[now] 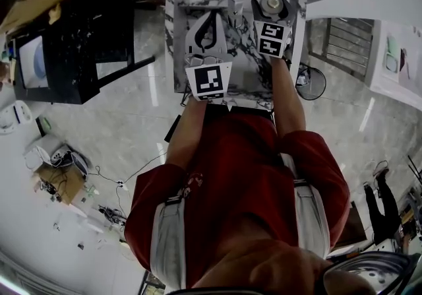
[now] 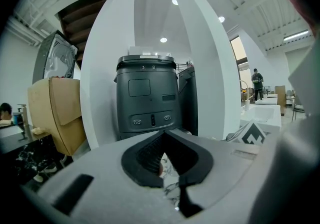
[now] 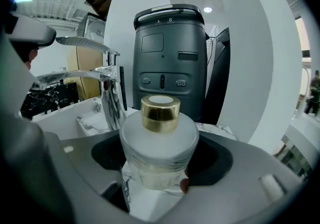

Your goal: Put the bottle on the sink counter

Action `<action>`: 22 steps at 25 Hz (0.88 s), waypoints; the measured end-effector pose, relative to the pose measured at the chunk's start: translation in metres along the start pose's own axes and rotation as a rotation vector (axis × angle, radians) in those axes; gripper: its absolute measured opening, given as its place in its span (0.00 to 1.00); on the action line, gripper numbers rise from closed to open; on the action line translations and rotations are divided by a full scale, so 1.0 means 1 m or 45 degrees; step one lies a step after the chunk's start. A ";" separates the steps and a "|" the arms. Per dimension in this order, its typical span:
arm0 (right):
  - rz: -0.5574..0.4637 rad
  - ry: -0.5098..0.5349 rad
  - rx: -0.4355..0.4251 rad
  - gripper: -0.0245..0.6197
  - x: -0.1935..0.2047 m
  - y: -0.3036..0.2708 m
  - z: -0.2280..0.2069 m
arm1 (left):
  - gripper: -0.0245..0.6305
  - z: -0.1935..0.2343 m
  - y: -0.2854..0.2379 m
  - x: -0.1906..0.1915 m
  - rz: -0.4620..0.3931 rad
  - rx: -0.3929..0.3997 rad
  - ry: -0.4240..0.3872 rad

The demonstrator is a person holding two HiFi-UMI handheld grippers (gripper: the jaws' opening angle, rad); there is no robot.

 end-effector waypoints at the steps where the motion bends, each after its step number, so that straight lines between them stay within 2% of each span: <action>1: 0.003 0.003 0.000 0.56 0.001 -0.002 0.000 | 0.03 0.000 0.000 0.000 0.001 0.001 0.000; 22: 0.040 0.007 0.027 0.56 0.011 -0.025 0.000 | 0.03 0.002 -0.011 0.008 0.025 0.023 0.005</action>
Point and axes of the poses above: the fingertips, and each gripper's own axes: y backward along the fingers, z to its left, x out of its underside, the point moved 2 cm from there along y, backward along the fingers, and after that the axes turned 3 degrees about -y, right-handed, at the moved point
